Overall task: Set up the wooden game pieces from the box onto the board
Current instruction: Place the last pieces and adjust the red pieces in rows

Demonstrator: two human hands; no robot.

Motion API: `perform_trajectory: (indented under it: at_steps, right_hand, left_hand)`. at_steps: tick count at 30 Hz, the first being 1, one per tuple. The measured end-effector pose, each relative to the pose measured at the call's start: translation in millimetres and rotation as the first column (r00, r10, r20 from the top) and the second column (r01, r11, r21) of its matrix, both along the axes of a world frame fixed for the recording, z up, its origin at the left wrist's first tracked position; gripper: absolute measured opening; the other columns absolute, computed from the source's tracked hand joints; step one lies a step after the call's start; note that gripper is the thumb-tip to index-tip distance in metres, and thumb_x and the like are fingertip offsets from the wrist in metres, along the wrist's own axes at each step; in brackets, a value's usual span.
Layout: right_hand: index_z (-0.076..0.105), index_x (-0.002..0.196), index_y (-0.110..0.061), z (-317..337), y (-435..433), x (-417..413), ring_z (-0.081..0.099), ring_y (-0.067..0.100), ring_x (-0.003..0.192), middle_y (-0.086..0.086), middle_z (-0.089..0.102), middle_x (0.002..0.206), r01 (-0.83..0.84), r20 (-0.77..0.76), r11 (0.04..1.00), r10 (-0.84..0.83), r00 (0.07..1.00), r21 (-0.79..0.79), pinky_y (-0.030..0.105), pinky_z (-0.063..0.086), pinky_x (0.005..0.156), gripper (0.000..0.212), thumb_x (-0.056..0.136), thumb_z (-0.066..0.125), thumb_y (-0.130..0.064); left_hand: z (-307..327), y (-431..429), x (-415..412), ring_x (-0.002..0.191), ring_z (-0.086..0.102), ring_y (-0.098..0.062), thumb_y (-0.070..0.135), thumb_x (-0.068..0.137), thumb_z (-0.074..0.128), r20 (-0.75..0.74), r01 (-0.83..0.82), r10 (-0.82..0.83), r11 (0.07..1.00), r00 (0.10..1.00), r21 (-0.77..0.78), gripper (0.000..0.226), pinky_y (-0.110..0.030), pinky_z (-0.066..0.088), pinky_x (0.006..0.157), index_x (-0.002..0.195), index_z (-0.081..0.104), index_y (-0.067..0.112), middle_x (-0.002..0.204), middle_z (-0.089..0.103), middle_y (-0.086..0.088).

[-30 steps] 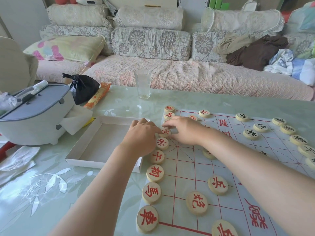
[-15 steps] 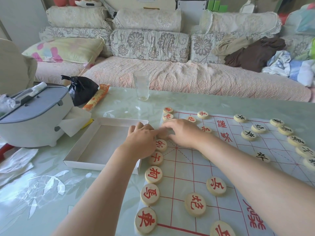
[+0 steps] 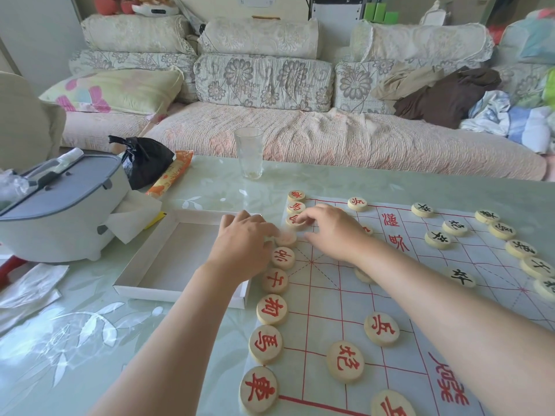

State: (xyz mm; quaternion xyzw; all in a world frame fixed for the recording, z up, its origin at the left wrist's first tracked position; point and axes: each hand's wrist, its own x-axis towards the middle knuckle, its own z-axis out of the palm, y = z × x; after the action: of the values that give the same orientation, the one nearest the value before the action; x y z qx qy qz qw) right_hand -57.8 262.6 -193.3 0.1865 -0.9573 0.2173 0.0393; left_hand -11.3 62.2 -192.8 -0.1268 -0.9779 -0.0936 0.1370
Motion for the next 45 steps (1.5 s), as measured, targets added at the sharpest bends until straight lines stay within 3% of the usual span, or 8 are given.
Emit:
perform_trajectory:
  at_steps: [5,19,25,30,34,38,42,45]
  right_hand:
    - [0.067,0.090,-0.039,1,-4,24,0.062,0.008,0.093,-0.017,0.066,0.093,-0.002,0.083,0.999,0.006,0.997,-0.048,0.029,0.050,0.080,0.012,0.079,0.067,-0.033]
    - [0.064,0.117,-0.038,-8,-20,43,0.058,0.013,0.109,-0.013,0.055,0.115,-0.149,0.041,0.989,0.148,0.988,0.023,0.036,0.050,0.087,0.033,0.085,0.069,-0.035]
    - [0.044,0.139,-0.049,18,-32,39,0.054,0.020,0.109,-0.008,0.041,0.110,-0.259,0.161,0.899,0.215,0.963,0.354,0.031,0.046,0.076,0.065,0.084,0.057,-0.017]
    - [0.049,0.138,-0.042,29,-38,35,0.056,0.023,0.112,-0.004,0.046,0.115,-0.288,0.141,0.836,0.252,0.957,0.466,0.031,0.041,0.072,0.061,0.086,0.056,-0.013]
    - [0.060,0.122,-0.027,31,-24,39,0.059,0.025,0.109,0.001,0.060,0.118,-0.200,0.108,0.839,0.168,0.980,0.507,0.036,0.049,0.079,0.040,0.087,0.060,-0.046]
    - [0.064,0.105,-0.021,23,-11,47,0.061,0.025,0.102,0.001,0.063,0.108,-0.070,0.050,0.821,0.051,0.997,0.566,0.035,0.043,0.072,0.064,0.081,0.047,-0.078]
    - [0.044,0.139,-0.039,21,-2,54,0.055,0.021,0.116,-0.007,0.050,0.129,-0.131,0.112,0.916,0.095,0.989,0.380,0.032,0.042,0.078,0.056,0.085,0.059,-0.045]
    - [0.040,0.141,-0.048,16,-3,56,0.056,0.020,0.116,-0.010,0.048,0.134,-0.194,0.163,0.907,0.141,0.976,0.373,0.033,0.048,0.081,0.065,0.085,0.056,-0.018]
  left_hand:
    - [-4,-3,2,0.103,0.045,-0.010,0.036,0.094,0.050,0.080,-0.001,0.000,1.000,0.997,0.019,0.024,-0.027,0.020,0.086,0.107,0.067,0.044,0.097,0.067,0.016]
    - [0,-7,9,0.100,0.048,-0.008,0.046,0.084,0.064,-0.001,0.006,-0.006,0.999,1.000,0.038,0.014,-0.027,0.021,0.094,0.096,0.067,0.040,0.085,0.063,0.020]
    - [3,-10,10,0.100,0.050,-0.010,0.026,0.081,0.066,0.013,-0.019,0.017,0.992,1.000,0.121,0.018,-0.026,0.029,0.086,0.096,0.059,0.034,0.094,0.062,0.017]
    - [6,-10,14,0.100,0.049,-0.011,0.019,0.082,0.064,0.082,-0.019,0.006,0.986,0.997,0.163,0.018,-0.026,0.043,0.076,0.095,0.060,0.031,0.096,0.059,0.014]
    - [6,-8,15,0.099,0.048,-0.010,0.019,0.085,0.061,0.129,-0.007,-0.015,0.985,0.992,0.173,0.017,-0.025,0.041,0.073,0.094,0.061,0.032,0.096,0.057,0.013]
    - [6,-4,17,0.100,0.044,-0.009,0.017,0.087,0.058,0.138,0.039,-0.059,0.989,0.989,0.143,0.023,-0.024,0.042,0.074,0.096,0.066,0.036,0.097,0.056,0.016]
    - [10,0,19,0.105,0.040,-0.009,0.019,0.088,0.056,0.148,0.060,-0.080,0.989,0.986,0.132,0.026,-0.026,0.043,0.082,0.103,0.067,0.038,0.101,0.053,0.017]
    - [12,2,20,0.107,0.042,-0.009,0.020,0.088,0.057,0.137,0.051,-0.067,0.992,0.988,0.116,0.026,-0.026,0.044,0.082,0.104,0.067,0.038,0.104,0.057,0.016]
